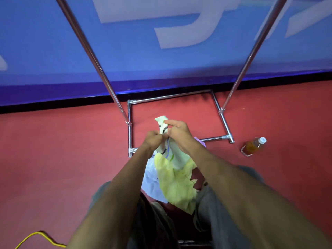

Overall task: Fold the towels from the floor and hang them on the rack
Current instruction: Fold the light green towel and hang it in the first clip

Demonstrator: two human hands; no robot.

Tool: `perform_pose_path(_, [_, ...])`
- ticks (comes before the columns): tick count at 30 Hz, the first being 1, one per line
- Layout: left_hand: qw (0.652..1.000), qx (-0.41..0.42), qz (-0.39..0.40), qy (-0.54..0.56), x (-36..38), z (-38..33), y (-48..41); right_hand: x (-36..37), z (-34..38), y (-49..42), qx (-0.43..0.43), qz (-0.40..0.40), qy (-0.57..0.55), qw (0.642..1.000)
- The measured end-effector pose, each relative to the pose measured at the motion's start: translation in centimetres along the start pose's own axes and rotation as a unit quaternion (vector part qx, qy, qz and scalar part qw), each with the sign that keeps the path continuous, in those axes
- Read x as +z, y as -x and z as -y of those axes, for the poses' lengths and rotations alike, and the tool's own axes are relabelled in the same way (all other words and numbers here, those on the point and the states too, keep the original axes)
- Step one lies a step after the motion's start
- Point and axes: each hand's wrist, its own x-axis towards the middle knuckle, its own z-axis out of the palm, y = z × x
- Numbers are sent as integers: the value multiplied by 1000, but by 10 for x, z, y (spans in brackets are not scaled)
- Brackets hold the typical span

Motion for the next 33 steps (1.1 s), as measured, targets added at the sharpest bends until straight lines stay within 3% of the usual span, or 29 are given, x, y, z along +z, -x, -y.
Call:
perform_pose_path(5, [990, 110, 9, -82, -22, -69, 54, -21, 61, 48, -71, 19, 27, 997])
perform_pose_path(11, [938, 259, 54, -225, -43, -162, 121, -35, 151, 116, -203, -26, 134, 970])
perform_pose_path(17, [868, 359, -105, -327, -61, -229, 191, -46, 222, 189, -304, -38, 180, 935])
perform_pose_path(20, [839, 377, -129, -372, -68, -258, 235, -48, 252, 222, -350, -41, 235, 906])
perform_pose_path(24, [812, 354, -102, -452, -86, -284, 277, -54, 276, 264, -387, -39, 282, 877])
perform_pose_path(27, [763, 374, -146, -507, -96, -306, 314, -57, 294, 293, -407, -33, 303, 861])
perform_pose_path(30, [717, 429, -253, -488, -99, -329, 354, -61, 317, 317, -441, -53, 324, 835])
perform_pose_path(33, [725, 498, -291, -377, -97, -350, 378, -62, 333, 329, -472, -75, 299, 826])
